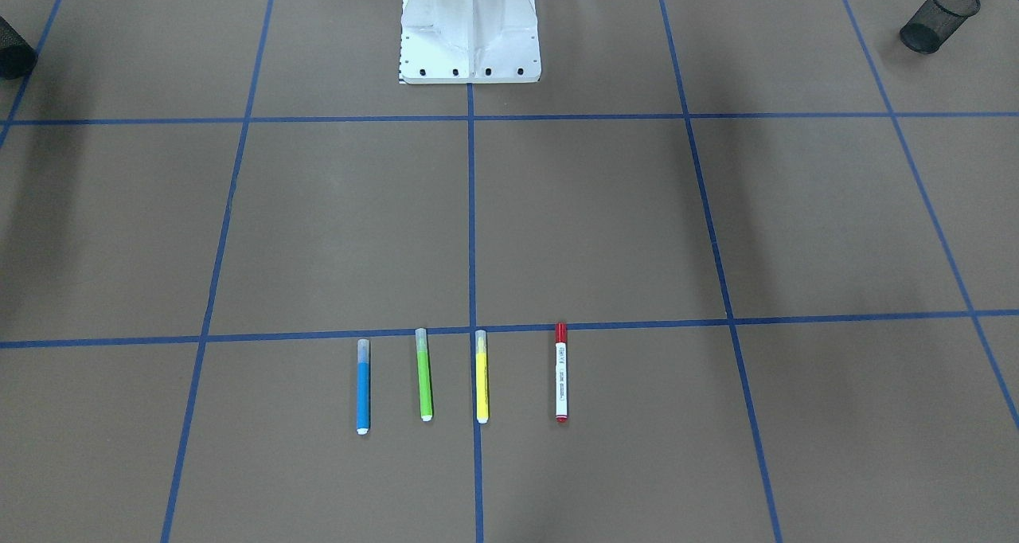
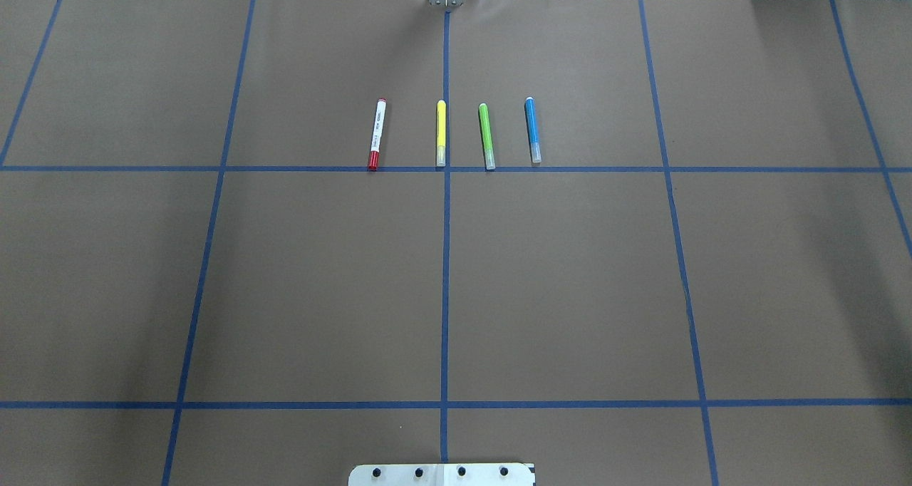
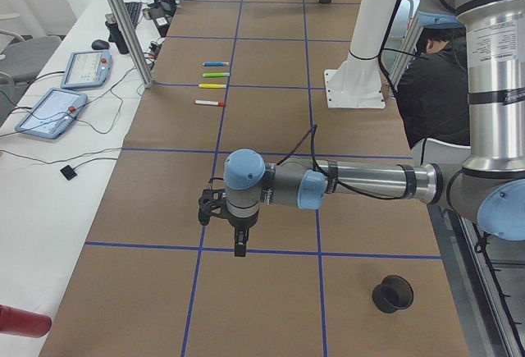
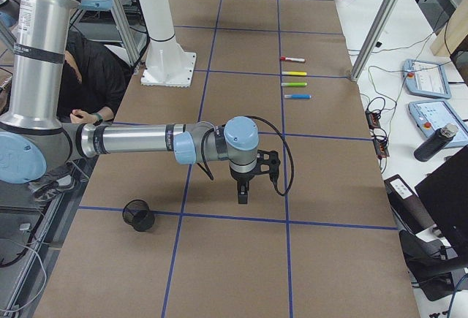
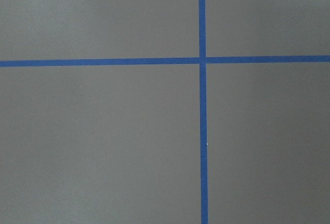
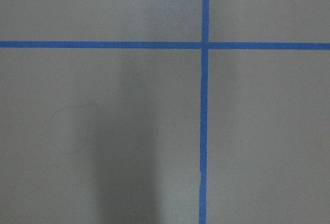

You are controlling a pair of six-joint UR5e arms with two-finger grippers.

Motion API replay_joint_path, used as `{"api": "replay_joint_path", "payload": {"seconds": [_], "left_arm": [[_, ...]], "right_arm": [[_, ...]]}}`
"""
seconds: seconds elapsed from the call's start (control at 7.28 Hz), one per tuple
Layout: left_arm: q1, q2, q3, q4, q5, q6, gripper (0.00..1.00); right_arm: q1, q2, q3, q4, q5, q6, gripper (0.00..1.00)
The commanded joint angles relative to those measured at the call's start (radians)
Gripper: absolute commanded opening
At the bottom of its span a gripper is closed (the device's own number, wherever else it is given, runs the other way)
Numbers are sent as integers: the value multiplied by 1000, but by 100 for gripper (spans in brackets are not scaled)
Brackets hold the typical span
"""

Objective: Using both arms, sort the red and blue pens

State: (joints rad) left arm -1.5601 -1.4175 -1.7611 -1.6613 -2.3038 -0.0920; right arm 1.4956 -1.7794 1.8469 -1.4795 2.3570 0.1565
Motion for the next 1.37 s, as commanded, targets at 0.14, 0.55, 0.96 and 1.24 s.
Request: {"api": "replay_joint_path", "payload": {"seconds": [0.14, 0.55, 0.96, 1.24], "left_arm": [[0, -3, 5, 0, 1, 0, 100], [0, -3, 5, 0, 0, 0, 100], [0, -11, -1, 2, 0, -2, 100], [2, -17, -11, -5, -8, -3, 100]], "right_arm": [[0, 0, 0, -1, -1, -8, 100], [0, 0, -2, -1, -2, -5, 100], [0, 0, -2, -1, -2, 0, 100], [-2, 0, 2, 1, -2, 0, 100]]}}
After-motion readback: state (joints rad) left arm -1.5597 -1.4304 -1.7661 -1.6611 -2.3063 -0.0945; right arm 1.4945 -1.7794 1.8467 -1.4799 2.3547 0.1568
